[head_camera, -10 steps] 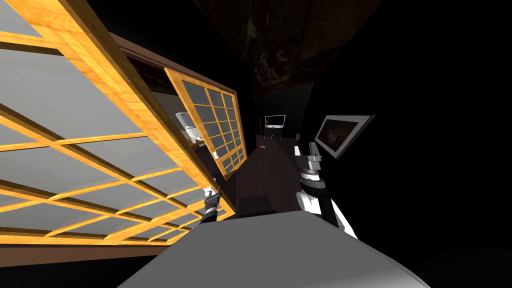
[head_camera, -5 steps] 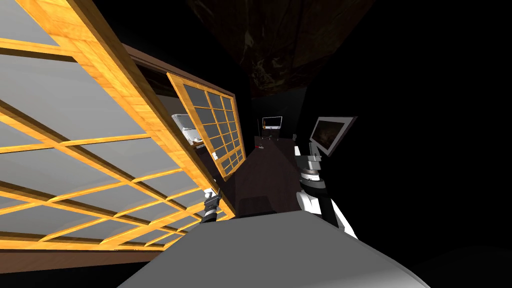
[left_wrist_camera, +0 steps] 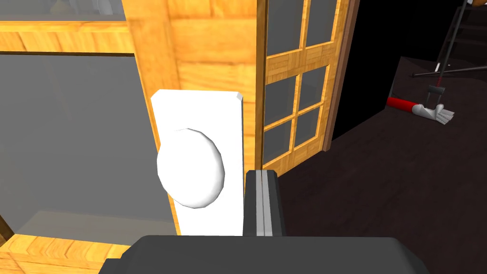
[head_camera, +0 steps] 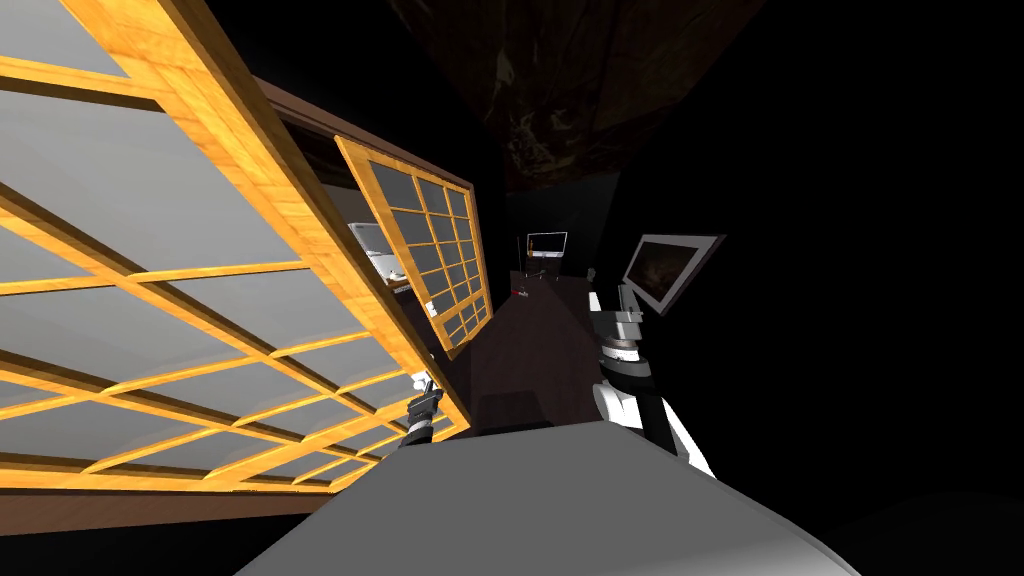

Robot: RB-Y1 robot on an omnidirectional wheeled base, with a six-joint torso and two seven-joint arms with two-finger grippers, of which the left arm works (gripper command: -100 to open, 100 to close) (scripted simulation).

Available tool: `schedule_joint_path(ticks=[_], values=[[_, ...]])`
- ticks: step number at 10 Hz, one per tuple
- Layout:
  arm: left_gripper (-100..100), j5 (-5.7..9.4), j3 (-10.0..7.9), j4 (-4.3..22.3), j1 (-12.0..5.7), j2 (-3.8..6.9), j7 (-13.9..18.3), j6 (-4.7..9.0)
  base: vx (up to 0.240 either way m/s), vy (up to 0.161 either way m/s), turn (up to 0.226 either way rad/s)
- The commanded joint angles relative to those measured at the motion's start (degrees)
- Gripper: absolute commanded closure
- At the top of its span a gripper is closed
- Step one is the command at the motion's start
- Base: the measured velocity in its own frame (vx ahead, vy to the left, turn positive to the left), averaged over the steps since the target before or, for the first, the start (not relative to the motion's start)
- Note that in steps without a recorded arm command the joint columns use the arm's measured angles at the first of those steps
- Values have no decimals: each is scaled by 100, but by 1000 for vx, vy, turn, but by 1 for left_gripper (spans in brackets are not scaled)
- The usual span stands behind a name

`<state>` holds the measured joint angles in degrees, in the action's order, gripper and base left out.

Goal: Pull the door open

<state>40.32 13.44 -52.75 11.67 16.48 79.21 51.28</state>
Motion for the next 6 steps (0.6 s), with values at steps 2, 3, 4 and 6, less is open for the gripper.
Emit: schedule_joint_path(ticks=[2, 3, 4, 6], values=[[-100, -32, 57, -47, 40, 71, 40, 8, -62, 9, -5], [-100, -42, 73, -61, 52, 91, 51, 11, -205, 15, -11], [-100, -63, 110, -92, 78, 137, 77, 16, -214, -1, -10], [-100, -117, 205, -171, 144, 255, 143, 29, -235, 24, -12]])
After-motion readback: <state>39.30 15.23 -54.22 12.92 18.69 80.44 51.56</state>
